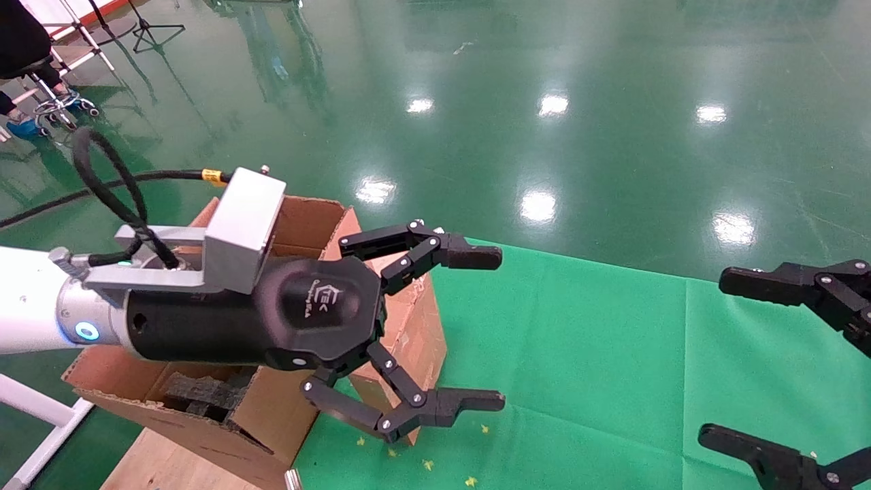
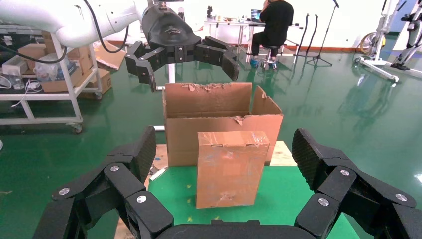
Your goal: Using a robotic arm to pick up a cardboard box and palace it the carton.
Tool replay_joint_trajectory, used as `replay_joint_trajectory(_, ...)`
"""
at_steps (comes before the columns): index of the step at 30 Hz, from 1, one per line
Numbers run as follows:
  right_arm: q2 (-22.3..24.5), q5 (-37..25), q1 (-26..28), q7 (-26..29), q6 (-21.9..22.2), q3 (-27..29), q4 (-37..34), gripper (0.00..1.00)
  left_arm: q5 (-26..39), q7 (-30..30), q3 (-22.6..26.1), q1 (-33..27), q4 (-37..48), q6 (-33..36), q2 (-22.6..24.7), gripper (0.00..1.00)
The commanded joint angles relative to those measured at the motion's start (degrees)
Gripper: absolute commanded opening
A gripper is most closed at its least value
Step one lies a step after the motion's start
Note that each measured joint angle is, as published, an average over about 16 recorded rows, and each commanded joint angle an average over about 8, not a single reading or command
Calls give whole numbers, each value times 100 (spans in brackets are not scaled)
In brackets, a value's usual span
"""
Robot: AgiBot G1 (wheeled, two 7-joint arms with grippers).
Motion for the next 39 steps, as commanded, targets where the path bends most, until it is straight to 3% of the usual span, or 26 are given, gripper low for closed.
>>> replay_joint_trajectory(1,0,0,0,0,0,0,0,100,0,0,0,0,0,0,0,100)
replay_joint_trajectory(12,0,0,0,0,0,0,0,100,0,0,0,0,0,0,0,100)
replay_joint_trajectory(20,0,0,0,0,0,0,0,3,0,-1,0,1,1,0,0,100)
replay_joint_trajectory(21,0,0,0,0,0,0,0,0,-1,-4,0,1,3,-2,-1,100)
replay_joint_trajectory(30,0,0,0,-1,0,0,-1,0,218,-286,41,-70,-2,-175,-220,100)
replay_joint_trajectory(39,0,0,1,-1,0,-1,-1,0,1429,-1503,431,-534,-307,-526,-866,100)
